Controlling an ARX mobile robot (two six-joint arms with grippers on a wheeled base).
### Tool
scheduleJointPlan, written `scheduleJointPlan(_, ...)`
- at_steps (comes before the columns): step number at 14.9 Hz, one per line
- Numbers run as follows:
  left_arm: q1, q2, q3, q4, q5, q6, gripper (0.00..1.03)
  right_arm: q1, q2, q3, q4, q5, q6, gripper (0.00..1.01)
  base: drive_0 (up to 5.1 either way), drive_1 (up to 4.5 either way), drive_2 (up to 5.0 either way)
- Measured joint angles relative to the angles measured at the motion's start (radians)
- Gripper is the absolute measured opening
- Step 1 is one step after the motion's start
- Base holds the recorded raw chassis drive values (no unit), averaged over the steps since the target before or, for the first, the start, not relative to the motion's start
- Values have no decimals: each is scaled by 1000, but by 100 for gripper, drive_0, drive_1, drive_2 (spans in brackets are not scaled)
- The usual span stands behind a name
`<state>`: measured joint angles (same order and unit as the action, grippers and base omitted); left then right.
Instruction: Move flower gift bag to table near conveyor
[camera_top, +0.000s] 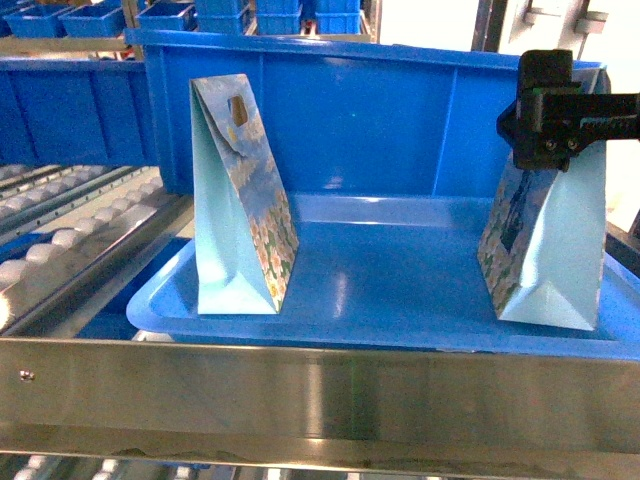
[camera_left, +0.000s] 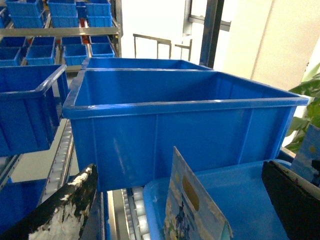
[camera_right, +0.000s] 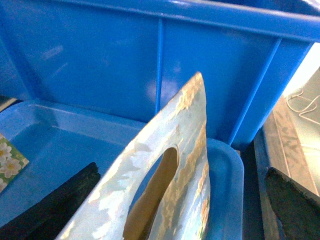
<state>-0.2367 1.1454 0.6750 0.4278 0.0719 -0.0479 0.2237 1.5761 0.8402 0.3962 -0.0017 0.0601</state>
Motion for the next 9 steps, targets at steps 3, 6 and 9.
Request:
scheduleJointPlan(3,0,0,0,0,0,0,98,0,26,-3,-3,-10,22,98,0,0,0)
scheduleJointPlan(6,0,0,0,1,0,0,98,21,26,-41,26,13,24,83,0,0,0)
scheduleJointPlan(9,0,0,0,0,0,0,98,58,10,-66,60,19,12,48,0,0,0)
